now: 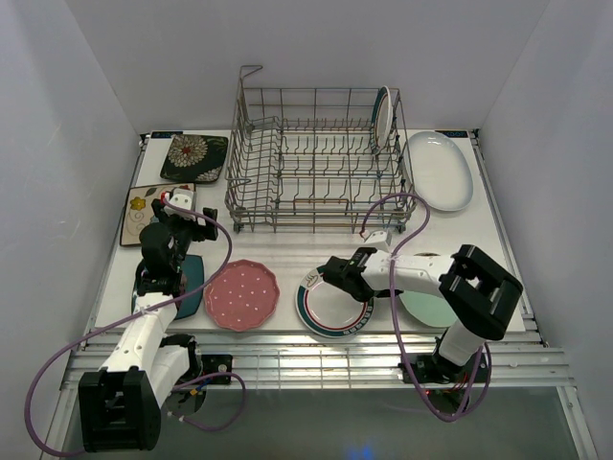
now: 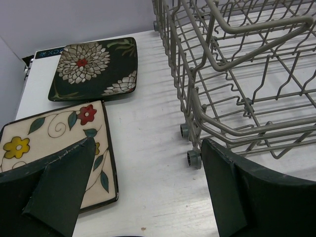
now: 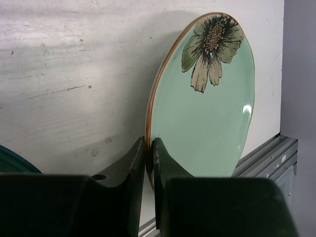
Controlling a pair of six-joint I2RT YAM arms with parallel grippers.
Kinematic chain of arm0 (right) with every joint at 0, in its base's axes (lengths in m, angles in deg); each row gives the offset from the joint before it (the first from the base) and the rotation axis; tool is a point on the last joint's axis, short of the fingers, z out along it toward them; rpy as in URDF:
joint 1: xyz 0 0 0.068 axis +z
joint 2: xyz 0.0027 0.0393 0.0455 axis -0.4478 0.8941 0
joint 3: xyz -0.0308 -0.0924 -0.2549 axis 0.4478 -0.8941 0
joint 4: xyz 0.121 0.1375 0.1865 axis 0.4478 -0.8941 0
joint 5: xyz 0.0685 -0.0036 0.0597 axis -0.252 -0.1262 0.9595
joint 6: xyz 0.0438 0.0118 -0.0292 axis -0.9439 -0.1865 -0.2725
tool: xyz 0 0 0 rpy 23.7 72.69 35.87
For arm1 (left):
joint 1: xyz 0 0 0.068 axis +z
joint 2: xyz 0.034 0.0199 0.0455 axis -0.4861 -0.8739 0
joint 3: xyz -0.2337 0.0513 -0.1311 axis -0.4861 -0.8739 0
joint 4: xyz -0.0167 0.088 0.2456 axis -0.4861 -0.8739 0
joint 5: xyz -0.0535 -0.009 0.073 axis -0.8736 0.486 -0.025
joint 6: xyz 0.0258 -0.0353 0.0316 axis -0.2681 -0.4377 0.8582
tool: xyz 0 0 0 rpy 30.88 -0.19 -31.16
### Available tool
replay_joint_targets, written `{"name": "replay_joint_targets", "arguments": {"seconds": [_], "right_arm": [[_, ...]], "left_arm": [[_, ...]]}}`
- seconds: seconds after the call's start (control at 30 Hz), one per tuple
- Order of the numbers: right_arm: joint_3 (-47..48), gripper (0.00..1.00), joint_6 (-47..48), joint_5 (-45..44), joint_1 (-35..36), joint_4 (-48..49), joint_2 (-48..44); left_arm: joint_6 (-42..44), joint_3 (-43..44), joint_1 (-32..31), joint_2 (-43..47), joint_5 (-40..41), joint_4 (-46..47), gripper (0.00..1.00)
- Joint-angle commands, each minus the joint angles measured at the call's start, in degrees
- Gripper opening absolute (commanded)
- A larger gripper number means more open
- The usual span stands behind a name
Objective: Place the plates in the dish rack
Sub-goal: Pick up the plate at the center of the board.
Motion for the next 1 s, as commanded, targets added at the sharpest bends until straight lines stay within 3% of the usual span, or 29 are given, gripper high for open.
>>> {"name": "replay_joint_targets", "arguments": {"seconds": [0.0, 0.67, 0.97], "right_arm": [[0.0, 0.08, -4.2, -1.5, 0.3, -0.9, -3.3], [0.7, 0.08, -4.4, -2.1, 0.4, -4.3, -18.8], [2.3, 0.08, -2.0, -2.1, 0.4, -3.6, -24.2]], "left_arm": [[1.5, 2.5, -0.2, 1.1, 2.6, 0.0, 0.98], [7.8, 4.8, -0.1, 2.7, 0.5, -6.2, 0.98], [8.6, 7.1, -0.2, 4.8, -9.7, -10.9, 0.98]]}}
